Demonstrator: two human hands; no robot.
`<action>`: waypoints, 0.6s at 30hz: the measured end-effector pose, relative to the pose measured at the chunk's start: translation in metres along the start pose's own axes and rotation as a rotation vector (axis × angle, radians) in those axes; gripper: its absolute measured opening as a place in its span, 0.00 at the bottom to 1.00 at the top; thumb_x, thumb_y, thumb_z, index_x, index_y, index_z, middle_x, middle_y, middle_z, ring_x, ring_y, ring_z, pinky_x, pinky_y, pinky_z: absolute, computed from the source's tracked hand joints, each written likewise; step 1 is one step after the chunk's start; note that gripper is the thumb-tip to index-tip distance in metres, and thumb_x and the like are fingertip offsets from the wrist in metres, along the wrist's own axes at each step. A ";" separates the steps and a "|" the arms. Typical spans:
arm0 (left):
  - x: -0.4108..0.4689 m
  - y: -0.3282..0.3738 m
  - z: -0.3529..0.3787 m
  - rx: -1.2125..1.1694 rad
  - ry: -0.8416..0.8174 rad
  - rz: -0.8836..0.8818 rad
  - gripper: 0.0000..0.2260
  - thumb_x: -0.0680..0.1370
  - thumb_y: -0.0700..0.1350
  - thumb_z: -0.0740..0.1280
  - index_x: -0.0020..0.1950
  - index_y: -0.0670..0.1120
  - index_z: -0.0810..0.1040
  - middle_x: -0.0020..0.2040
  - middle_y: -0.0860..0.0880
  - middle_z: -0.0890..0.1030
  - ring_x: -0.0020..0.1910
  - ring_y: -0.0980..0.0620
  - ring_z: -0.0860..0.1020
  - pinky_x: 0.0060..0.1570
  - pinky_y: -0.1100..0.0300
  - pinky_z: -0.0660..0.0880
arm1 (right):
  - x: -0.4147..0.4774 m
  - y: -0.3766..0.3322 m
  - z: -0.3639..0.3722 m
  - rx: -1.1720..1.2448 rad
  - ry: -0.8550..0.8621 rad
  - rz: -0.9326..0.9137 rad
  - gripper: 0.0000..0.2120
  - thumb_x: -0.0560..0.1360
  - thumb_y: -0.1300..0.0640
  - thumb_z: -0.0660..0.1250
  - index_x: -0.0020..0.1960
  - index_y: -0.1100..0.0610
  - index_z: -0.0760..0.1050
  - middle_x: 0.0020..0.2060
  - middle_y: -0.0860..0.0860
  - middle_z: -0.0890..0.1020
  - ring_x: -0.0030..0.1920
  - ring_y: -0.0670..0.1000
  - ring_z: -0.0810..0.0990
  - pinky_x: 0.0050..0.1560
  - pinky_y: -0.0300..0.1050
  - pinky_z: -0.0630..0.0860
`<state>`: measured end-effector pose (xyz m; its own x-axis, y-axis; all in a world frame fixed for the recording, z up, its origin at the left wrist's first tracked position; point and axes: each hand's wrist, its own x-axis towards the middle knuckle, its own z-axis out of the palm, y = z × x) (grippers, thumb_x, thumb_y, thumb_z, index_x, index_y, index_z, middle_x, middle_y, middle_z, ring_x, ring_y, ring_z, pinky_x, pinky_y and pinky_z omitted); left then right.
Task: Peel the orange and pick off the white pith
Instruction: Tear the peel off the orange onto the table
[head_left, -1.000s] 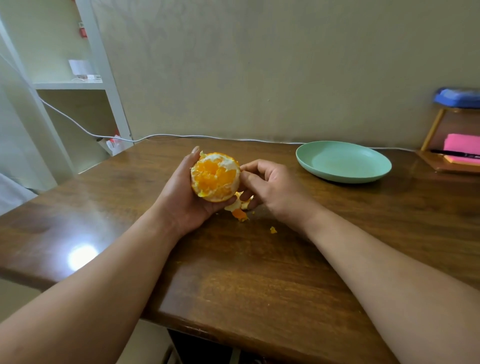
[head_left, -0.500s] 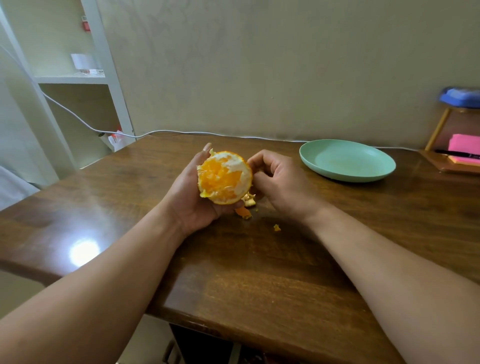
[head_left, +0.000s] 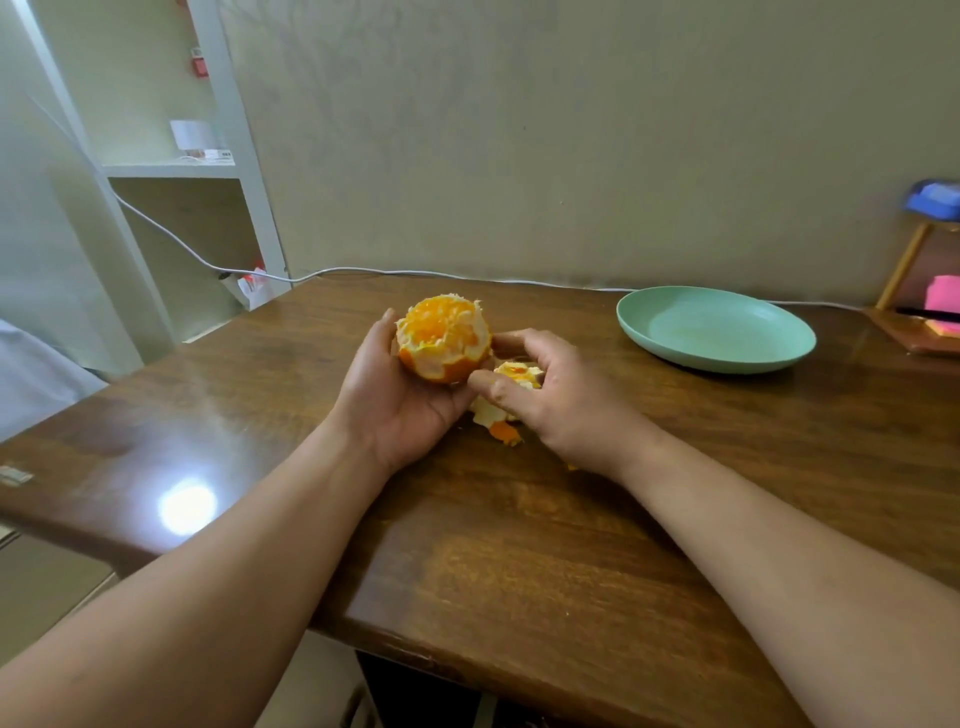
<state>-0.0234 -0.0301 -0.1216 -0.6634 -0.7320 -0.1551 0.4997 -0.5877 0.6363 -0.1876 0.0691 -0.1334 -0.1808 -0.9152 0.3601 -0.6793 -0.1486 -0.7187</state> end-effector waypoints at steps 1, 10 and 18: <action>0.000 -0.001 0.000 0.009 -0.017 -0.007 0.31 0.87 0.63 0.53 0.76 0.41 0.75 0.66 0.35 0.81 0.51 0.38 0.85 0.48 0.46 0.85 | 0.001 0.000 0.002 -0.005 0.016 -0.004 0.25 0.78 0.40 0.75 0.71 0.48 0.78 0.65 0.43 0.81 0.65 0.41 0.78 0.65 0.39 0.75; 0.001 -0.004 0.004 0.167 -0.144 -0.023 0.29 0.88 0.61 0.52 0.79 0.44 0.73 0.76 0.36 0.76 0.58 0.45 0.83 0.51 0.55 0.82 | 0.001 0.003 -0.010 0.148 0.147 0.007 0.25 0.77 0.37 0.73 0.69 0.48 0.79 0.49 0.45 0.85 0.49 0.43 0.85 0.52 0.47 0.84; 0.001 -0.002 0.002 0.112 -0.145 0.028 0.27 0.86 0.55 0.56 0.79 0.39 0.71 0.75 0.32 0.75 0.76 0.34 0.73 0.78 0.41 0.67 | -0.001 -0.001 -0.008 0.136 0.112 -0.054 0.27 0.79 0.40 0.73 0.76 0.45 0.75 0.51 0.41 0.84 0.51 0.40 0.83 0.52 0.35 0.78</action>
<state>-0.0265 -0.0293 -0.1215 -0.7273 -0.6856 -0.0305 0.4598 -0.5198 0.7200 -0.1926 0.0729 -0.1282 -0.2299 -0.8584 0.4585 -0.5892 -0.2522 -0.7676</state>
